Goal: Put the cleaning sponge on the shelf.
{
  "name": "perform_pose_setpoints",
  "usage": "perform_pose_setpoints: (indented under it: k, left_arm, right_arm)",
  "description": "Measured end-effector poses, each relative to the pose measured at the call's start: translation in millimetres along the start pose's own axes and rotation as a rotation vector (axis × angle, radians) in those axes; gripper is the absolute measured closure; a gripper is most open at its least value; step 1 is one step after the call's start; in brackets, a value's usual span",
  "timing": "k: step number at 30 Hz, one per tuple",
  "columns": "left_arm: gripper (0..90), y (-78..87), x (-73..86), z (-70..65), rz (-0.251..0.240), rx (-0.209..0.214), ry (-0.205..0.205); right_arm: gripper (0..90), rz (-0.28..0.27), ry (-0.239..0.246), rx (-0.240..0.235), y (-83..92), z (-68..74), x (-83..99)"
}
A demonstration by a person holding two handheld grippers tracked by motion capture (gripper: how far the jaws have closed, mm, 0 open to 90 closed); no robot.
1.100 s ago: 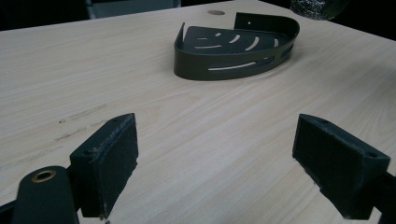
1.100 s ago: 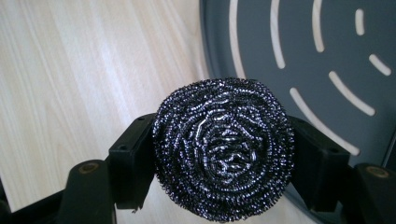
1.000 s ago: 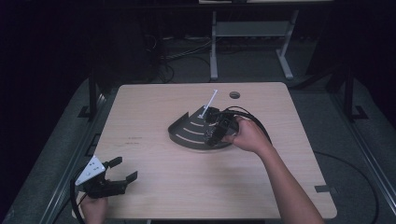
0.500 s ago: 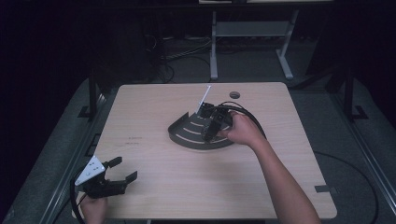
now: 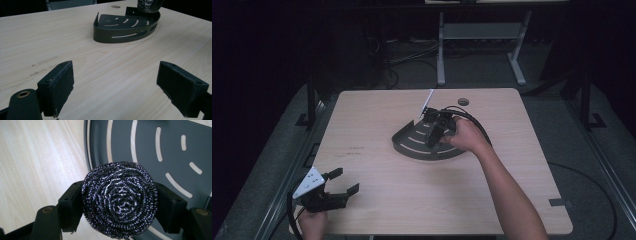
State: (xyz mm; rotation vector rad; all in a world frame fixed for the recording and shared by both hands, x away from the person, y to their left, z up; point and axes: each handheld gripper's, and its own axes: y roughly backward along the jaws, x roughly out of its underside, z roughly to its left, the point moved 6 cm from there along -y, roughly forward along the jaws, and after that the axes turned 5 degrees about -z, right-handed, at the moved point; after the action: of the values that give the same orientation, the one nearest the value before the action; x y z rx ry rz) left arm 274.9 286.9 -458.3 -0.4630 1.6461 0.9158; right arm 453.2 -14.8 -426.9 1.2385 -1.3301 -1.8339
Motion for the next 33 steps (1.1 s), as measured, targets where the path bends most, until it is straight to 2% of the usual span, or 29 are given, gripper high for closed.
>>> perform_pose_setpoints:
  k: [9,16,21,33]
  left_arm:
    - [13.7,0.6,0.1,-0.2,-0.004,0.001,0.003]
    - [13.7,0.7,0.2,-0.1,-0.001,0.0,0.001]
    - [13.7,1.0,0.2,0.3,-0.003,0.0,0.004]
    - [13.7,0.7,0.4,0.1,0.0,0.001,0.002]
  right_arm:
    - [30.5,0.0,-0.031,0.025,-17.5,-12.0,-3.5]
    - [30.4,0.009,-0.046,0.025,-30.0,-17.0,-3.0]
    - [30.4,0.007,-0.053,0.037,-33.8,-19.5,-3.8]
    - [30.2,-0.007,-0.075,0.033,-42.8,-23.4,-5.7]
